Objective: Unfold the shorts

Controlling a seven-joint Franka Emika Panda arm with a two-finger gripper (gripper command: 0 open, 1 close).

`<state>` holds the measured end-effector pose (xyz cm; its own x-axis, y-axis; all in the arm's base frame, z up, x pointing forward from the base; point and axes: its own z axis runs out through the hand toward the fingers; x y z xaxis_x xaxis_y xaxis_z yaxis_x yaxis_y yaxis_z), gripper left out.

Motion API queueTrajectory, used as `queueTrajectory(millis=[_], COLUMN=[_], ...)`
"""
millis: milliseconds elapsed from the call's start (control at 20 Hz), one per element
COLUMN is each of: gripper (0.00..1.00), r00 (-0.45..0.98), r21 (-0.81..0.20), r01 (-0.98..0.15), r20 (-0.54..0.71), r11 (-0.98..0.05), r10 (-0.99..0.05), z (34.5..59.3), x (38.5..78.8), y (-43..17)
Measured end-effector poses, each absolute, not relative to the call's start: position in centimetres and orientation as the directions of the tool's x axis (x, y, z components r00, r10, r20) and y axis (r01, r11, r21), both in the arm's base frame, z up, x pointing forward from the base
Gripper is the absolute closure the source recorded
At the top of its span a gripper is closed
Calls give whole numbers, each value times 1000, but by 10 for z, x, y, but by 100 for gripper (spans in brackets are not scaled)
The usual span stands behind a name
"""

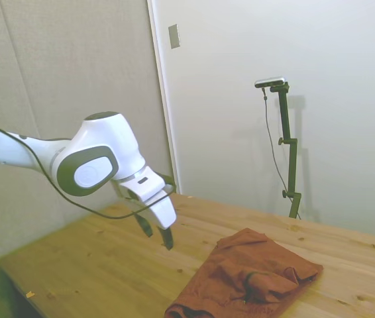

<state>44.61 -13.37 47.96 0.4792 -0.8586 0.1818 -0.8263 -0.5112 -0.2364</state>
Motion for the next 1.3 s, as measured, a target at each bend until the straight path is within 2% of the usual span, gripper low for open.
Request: queueTrajectory(millis=[250, 500, 800, 950, 1300], gripper=[0, 0, 0, 0, 0], r00=[390, 332, 137, 53, -13], r21=[-277, -340, -430, -446, -436], r01=[-862, -863, -878, -886, -900], r20=[172, 174, 193, 177, 92], r11=[-424, -373, -209, -128, -29], r10=[-905, -927, -972, -983, -996], z=[487, 491, 493, 477, 403], x=[466, 487, 505, 522, 558], y=[-216, -244, -325, -367, -408])
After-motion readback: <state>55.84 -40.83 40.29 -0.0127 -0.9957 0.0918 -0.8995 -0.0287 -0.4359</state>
